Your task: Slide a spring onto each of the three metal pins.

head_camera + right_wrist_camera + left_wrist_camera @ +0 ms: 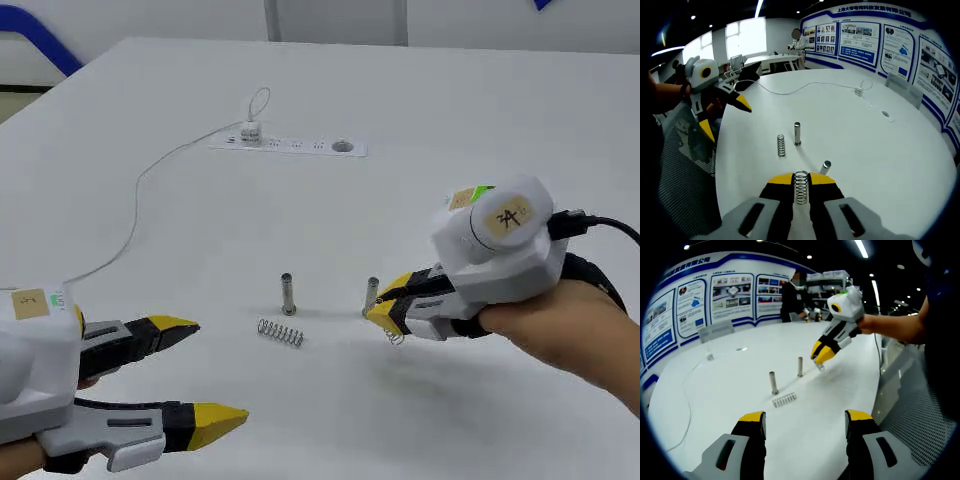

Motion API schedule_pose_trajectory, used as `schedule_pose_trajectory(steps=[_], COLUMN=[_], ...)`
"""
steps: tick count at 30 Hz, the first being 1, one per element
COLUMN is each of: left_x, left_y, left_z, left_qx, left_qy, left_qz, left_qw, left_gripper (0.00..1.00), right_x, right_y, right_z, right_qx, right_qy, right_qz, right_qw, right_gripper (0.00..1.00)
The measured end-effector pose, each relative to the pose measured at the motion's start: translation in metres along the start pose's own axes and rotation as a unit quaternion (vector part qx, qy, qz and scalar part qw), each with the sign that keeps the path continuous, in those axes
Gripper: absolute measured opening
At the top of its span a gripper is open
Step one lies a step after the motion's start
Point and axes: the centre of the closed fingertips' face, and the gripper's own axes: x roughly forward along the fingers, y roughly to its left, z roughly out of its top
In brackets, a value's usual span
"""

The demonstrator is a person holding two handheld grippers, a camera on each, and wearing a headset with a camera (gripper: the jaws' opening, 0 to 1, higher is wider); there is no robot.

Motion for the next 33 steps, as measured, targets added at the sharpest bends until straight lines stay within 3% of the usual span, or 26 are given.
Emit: schedule_pose_trajectory(steps=[7, 17, 25, 33], left_x=[0.000, 0.000, -0.001, -0.001], left_y=[0.000, -0.001, -0.001, 0.000], left_z=[0.000, 0.000, 0.000, 0.000], left_qx=[0.000, 0.001, 0.000, -0.001], left_qy=[0.000, 0.002, 0.000, -0.002], left_qz=[0.000, -0.002, -0.002, -0.002], left_qw=[1.0000, 1.0000, 1.0000, 1.0000], left_gripper=[0.66, 0.66, 0.66, 0.66], right_x=[-0.005, -0.019, -0.025, -0.023], right_y=[-0.003, -0.009, -0.020, -0.029], right_z=[0.005, 0.028, 0.051, 0.060], right_qx=[0.008, 0.018, 0.033, 0.061], right_qy=[-0.014, -0.056, -0.109, -0.148], right_qz=[-0.006, -0.021, -0.047, -0.054], right_qw=[0.9999, 0.9981, 0.9924, 0.9856], right_gripper=[0.12, 0.12, 0.12, 0.12])
